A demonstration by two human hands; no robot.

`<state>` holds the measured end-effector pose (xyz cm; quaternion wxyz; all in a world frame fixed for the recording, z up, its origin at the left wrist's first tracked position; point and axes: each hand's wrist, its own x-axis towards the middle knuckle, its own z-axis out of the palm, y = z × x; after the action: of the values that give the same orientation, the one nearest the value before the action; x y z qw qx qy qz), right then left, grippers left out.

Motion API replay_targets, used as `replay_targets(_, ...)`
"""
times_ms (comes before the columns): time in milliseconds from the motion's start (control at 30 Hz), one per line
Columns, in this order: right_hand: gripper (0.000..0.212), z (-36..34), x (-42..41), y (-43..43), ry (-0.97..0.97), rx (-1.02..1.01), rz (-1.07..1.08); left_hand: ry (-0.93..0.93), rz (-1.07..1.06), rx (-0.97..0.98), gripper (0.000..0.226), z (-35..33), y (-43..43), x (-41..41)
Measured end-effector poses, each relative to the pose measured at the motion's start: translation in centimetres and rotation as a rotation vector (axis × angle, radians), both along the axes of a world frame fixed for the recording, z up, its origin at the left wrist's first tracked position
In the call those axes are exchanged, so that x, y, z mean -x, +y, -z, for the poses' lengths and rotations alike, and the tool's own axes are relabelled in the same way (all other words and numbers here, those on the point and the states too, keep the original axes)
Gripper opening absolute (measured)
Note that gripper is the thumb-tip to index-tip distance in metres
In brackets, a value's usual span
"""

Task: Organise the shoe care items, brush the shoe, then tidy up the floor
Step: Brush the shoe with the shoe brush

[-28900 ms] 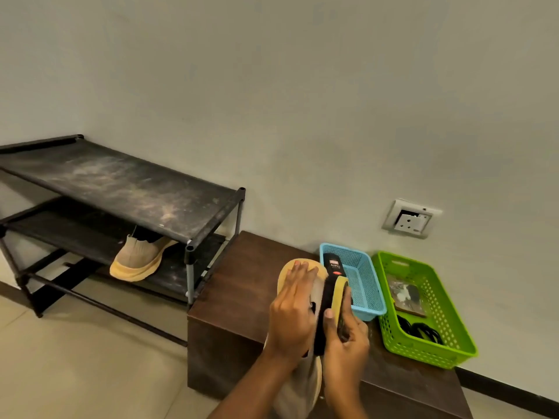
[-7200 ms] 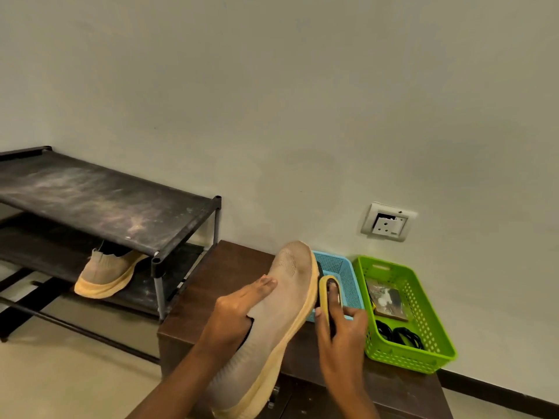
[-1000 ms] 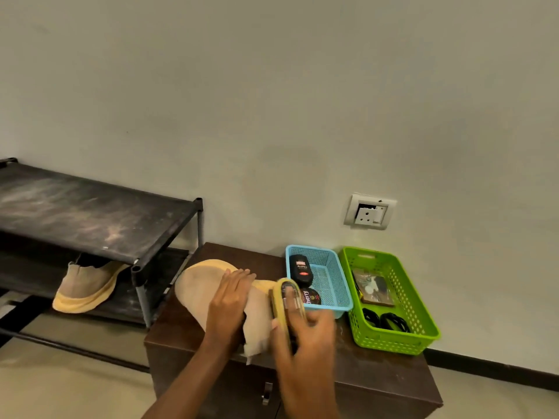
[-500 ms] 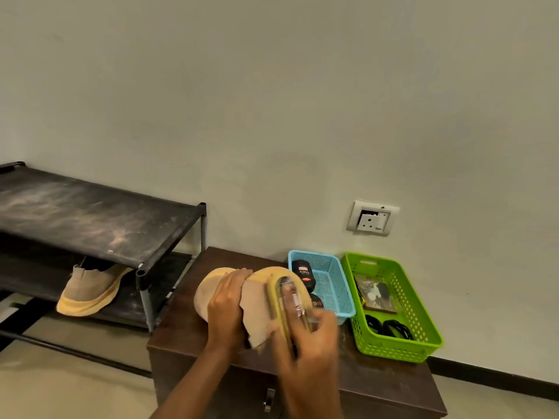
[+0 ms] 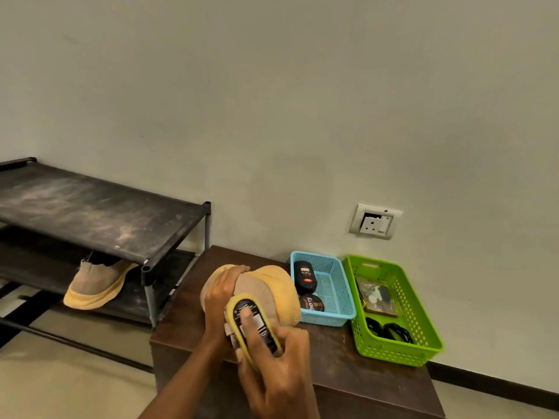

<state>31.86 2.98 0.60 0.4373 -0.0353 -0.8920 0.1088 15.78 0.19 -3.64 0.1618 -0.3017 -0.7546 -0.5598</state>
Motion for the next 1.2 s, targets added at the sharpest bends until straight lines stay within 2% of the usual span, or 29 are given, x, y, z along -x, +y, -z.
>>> replay_targets(33, 0.045, 0.1, 0.0, 0.9, 0.013, -0.006, 0.030, 0.021, 0.006, -0.009, 0.022, -0.9, 0.0, -0.2)
replay_targets(100, 0.050, -0.4, 0.0, 3.1, 0.092, 0.132, 0.155, 0.119, -0.064, 0.037, 0.028, -1.9, 0.3, -0.4)
replay_targets(167, 0.054, -0.7, -0.3, 3.8, 0.139, 0.259, 0.212, 0.113, -0.060, 0.033, 0.031, -1.3, 0.8, -0.1)
replay_targets(200, 0.052, -0.6, -0.3, 3.1, 0.130, 0.219, 0.181, 0.089, -0.036, 0.013, 0.037, -0.5, 0.9, 0.2)
replay_targets(267, 0.047, -0.1, -0.2, 0.7, 0.047, 0.047, 0.034, -0.192, 0.048, -0.038, 0.050, 0.7, 0.2, 0.4)
replay_targets(300, 0.046, 0.3, 0.0, -0.2, 0.006, -0.029, -0.020, -0.274, 0.058, -0.022, 0.054, 1.0, -0.1, 0.4)
replay_targets(333, 0.046, 0.5, 0.2, -0.1, 0.012, -0.085, -0.033, -0.218, 0.055, -0.047, 0.050, 0.9, -0.1, 0.3)
replay_targets(400, 0.051, -0.1, 0.4, 1.8, 0.110, 0.016, 0.039, 0.013, -0.049, -0.055, 0.028, -0.6, 0.2, 0.1)
replay_targets(467, 0.050, -0.6, 0.0, 3.9, 0.220, 0.184, 0.174, 0.056, -0.086, -0.100, 0.028, -2.5, 0.8, -0.2)
replay_targets(500, 0.047, -0.9, -0.2, 3.9, 0.217, 0.227, 0.174, 0.046, -0.067, -0.076, 0.023, -2.2, 0.7, -0.3)
replay_targets(567, 0.040, -0.4, 0.1, 2.1, 0.143, 0.292, 0.047, -0.070, -0.038, -0.009, 0.018, -0.2, 0.6, 0.2)
replay_targets(633, 0.020, -0.2, 0.2, -0.4, -0.009, 0.377, -0.103, -0.310, 0.074, 0.151, 0.049, 1.6, 0.0, -0.3)
replay_targets(667, 0.008, 0.1, 0.2, -0.5, -0.033, 0.277, -0.126, -0.365, 0.125, 0.179, 0.059, 1.8, -0.1, -0.7)
replay_targets(700, 0.013, 0.3, 0.1, 0.0, -0.030, 0.220, -0.106, -0.293, 0.107, 0.191, 0.051, 1.0, -0.2, -0.5)
replay_targets(733, 0.021, 0.5, 0.0, 1.1, 0.009, 0.181, -0.052, -0.159, 0.034, 0.098, 0.032, -0.3, -0.2, -0.5)
replay_targets(767, 0.034, 0.3, -0.2, 2.6, 0.062, 0.173, 0.030, 0.014, -0.045, 0.040, 0.022, -1.4, 0.0, -0.4)
replay_targets(800, 0.046, -0.1, -0.4, 3.8, 0.115, 0.213, 0.108, 0.126, -0.060, 0.018, 0.030, -2.3, 0.1, -0.2)
replay_targets(867, 0.054, -1.4, -1.4, 5.2, 0.124, 0.286, 0.178, 0.244, -0.056, 0.118, 0.039, -2.3, 0.4, 0.5)
replay_targets(933, 0.053, -2.4, -1.9, 5.2, -0.012, 0.153, 0.079, 0.377, -0.032, 0.230, 0.040, -1.7, -0.3, 1.0)
replay_targets(1000, 0.049, -2.4, -2.0, 4.6, -0.190, 0.004, -0.038, 0.546, -0.037, 0.247, 0.038, -1.0, -0.6, 1.8)
replay_targets(1067, 0.048, -1.4, -1.9, 4.5, -0.265, -0.043, -0.037, 0.658, -0.014, 0.303, 0.036, -1.3, -0.6, 1.8)
replay_targets(1133, 0.053, -0.3, -1.5, 5.2, -0.224, 0.023, 0.036, 0.775, -0.011, 0.327, 0.036, -1.1, -0.2, 1.4)
replay_targets(1200, 0.056, 0.0, -1.6, 5.9, -0.180, 0.178, 0.080, 0.845, -0.010, 0.340, 0.035, -1.0, 0.2, 1.1)
